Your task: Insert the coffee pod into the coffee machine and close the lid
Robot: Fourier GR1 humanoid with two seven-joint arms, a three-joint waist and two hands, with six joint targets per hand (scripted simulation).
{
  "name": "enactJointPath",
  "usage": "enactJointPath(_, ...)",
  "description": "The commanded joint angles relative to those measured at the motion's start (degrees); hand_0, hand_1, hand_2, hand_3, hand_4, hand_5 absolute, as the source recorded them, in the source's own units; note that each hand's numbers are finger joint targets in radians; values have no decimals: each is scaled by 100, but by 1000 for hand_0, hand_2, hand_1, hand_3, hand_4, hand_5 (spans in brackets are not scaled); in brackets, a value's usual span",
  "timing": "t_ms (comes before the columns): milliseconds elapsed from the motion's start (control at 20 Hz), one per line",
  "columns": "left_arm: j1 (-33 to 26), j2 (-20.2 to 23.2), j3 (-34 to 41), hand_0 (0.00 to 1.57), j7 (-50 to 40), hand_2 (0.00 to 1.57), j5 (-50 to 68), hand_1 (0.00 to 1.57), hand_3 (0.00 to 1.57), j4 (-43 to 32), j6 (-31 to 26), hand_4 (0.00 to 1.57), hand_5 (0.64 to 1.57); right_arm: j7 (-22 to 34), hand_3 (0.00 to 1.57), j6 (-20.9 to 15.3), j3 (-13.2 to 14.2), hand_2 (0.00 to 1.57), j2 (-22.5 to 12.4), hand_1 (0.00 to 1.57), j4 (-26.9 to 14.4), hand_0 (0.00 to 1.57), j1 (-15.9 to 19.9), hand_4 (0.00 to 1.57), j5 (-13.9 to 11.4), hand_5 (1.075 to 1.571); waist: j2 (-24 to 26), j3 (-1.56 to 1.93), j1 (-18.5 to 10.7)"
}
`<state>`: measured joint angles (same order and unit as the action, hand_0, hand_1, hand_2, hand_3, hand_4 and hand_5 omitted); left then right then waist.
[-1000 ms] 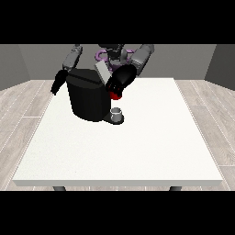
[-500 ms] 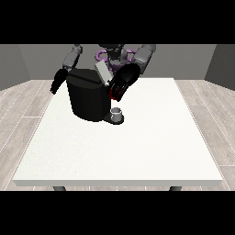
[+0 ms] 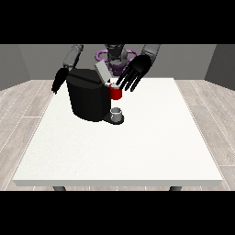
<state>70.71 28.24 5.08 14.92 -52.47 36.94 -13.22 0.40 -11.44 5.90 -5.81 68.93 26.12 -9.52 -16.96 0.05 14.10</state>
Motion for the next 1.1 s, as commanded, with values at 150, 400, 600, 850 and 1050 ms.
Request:
enactJointPath(150, -965, -879, -150, 0, -105, 177, 223, 0, 0, 265, -178, 0, 1571, -321, 0, 6, 226, 0, 12, 0, -578, 0, -776, 0, 135, 1571, 1132, -2, -739)
enactJointPath(400, -1745, -1835, 1003, 0, 380, 0, 1756, 0, 0, 301, -88, 369, 1571, -428, 0, -6, 435, 0, -76, 0, -722, 0, -1248, 0, 232, 1571, 1657, -15, -1333)
enactJointPath(600, -2400, -2441, 1855, 0, 334, 0, 2771, 0, 0, 101, -161, 0, 1571, -475, 0, -135, 317, 0, 65, 0, -613, 0, -1669, 0, 116, 1571, 2312, -23, -1522)
enactJointPath(850, -3647, -2550, 1777, 0, 706, 0, 2866, 0, 0, 99, -374, 421, 1571, -191, 0, 159, 307, 0, 6, 0, -301, 0, -1902, 0, 314, 1571, 3013, -10, -1691)
enactJointPath(1050, -3943, -2670, 1645, 0, 500, 0, 2843, 0, 0, 175, -407, 442, 1571, -381, 0, 639, 171, 0, 77, 0, 13, 0, -1735, 0, 601, 1571, 3293, -5, -1844)
